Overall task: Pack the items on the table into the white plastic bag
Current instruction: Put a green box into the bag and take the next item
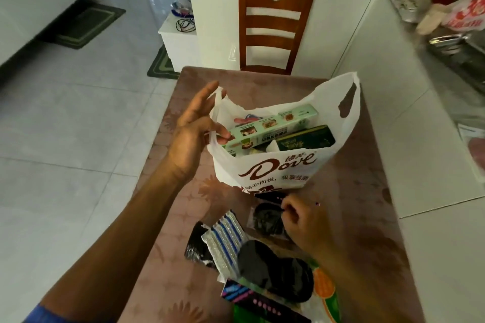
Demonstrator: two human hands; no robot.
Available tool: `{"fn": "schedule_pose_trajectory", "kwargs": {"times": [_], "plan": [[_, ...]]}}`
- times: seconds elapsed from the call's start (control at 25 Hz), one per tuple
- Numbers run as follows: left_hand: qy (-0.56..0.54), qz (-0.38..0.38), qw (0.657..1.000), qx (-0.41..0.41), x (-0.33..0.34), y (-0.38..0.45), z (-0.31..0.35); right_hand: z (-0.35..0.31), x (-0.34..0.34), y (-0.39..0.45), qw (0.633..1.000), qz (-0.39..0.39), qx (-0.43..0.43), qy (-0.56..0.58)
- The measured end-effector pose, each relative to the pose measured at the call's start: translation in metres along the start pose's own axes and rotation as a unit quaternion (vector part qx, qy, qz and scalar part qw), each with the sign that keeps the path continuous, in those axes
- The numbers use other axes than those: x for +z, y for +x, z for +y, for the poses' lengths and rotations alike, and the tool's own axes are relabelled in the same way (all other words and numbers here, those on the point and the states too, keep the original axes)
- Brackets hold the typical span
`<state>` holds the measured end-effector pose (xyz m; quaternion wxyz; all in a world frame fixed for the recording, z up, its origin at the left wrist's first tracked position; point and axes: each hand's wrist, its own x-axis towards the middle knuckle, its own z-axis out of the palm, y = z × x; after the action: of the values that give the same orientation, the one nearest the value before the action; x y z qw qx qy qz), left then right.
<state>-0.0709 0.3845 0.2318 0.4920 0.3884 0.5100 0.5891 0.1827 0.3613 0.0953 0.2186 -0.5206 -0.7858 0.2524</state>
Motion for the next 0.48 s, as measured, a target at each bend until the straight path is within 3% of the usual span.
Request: {"fn": "schedule_pose_trajectory", "kwargs": {"times": [0.08, 0.16, 0.28, 0.48], "plan": [[0.002, -0.001, 1.0, 0.004, 0.001, 0.002, -0.001, 0.047, 0.035, -0.011, 0.966, -0.182, 0.142, -0.114], [0.007, -0.006, 1.0, 0.009, 0.002, 0.0, -0.005, 0.078, 0.055, -0.011, 0.927, -0.253, 0.203, -0.187], [0.019, -0.01, 1.0, 0.01, 0.004, -0.001, -0.008, 0.086, 0.057, -0.006, 0.933, -0.239, 0.243, -0.118], [0.028, 0.012, 0.999, 0.013, 0.011, 0.003, -0.009, 0.074, 0.054, -0.014, 0.95, -0.214, 0.148, -0.174]]}}
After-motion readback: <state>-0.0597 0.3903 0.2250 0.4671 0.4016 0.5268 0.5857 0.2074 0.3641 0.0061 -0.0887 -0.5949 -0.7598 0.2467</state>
